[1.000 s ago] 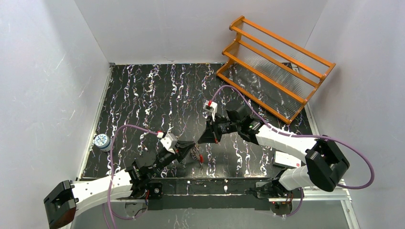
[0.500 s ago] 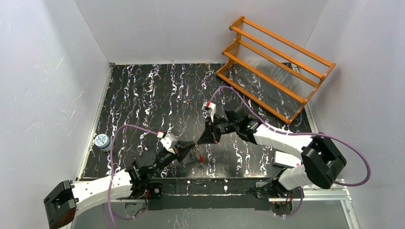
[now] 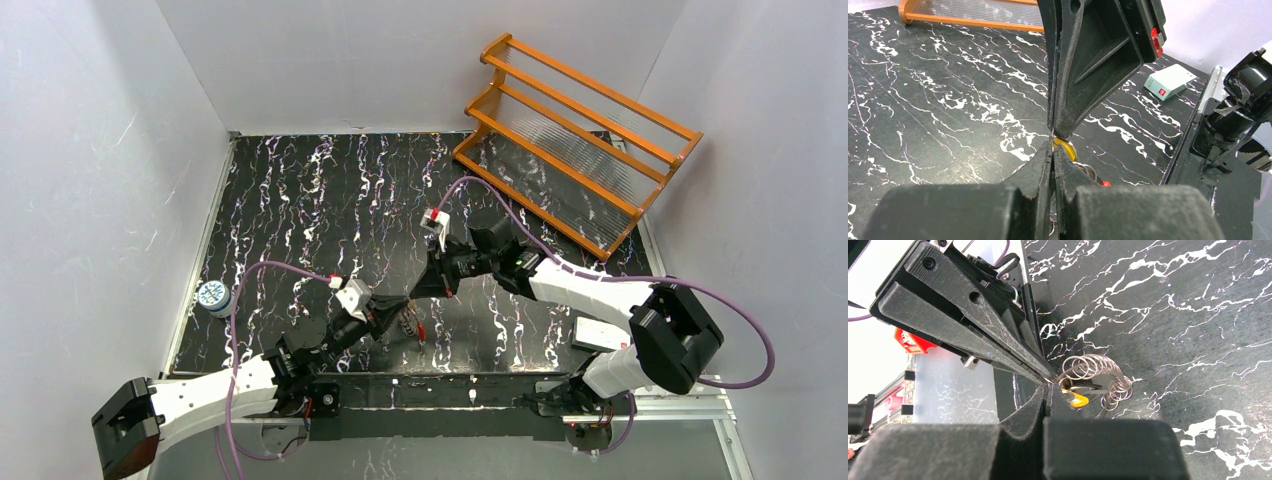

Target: Put the keys on the keyring

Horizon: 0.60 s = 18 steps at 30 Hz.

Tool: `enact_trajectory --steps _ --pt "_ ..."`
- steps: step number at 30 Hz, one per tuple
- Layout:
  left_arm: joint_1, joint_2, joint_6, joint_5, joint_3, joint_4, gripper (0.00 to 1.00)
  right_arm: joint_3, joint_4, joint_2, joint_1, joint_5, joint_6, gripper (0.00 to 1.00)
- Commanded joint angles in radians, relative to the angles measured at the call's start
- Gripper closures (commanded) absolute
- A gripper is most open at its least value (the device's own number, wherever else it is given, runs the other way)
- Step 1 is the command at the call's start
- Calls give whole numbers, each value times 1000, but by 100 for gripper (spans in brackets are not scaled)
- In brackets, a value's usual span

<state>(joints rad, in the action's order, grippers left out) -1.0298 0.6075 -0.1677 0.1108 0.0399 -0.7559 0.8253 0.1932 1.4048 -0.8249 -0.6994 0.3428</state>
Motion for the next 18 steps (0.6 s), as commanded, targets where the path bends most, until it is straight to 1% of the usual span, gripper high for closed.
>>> enact_trajectory --steps 1,12,18 --pt "-3 -4 -3 -12 2 -39 100 45 36 18 1 19 2 99" --pt "-3 -6 -1 -17 0 -38 100 56 -9 61 0 64 21 99" --pt "-3 -6 0 -18 0 -39 100 47 -7 72 0 54 39 99"
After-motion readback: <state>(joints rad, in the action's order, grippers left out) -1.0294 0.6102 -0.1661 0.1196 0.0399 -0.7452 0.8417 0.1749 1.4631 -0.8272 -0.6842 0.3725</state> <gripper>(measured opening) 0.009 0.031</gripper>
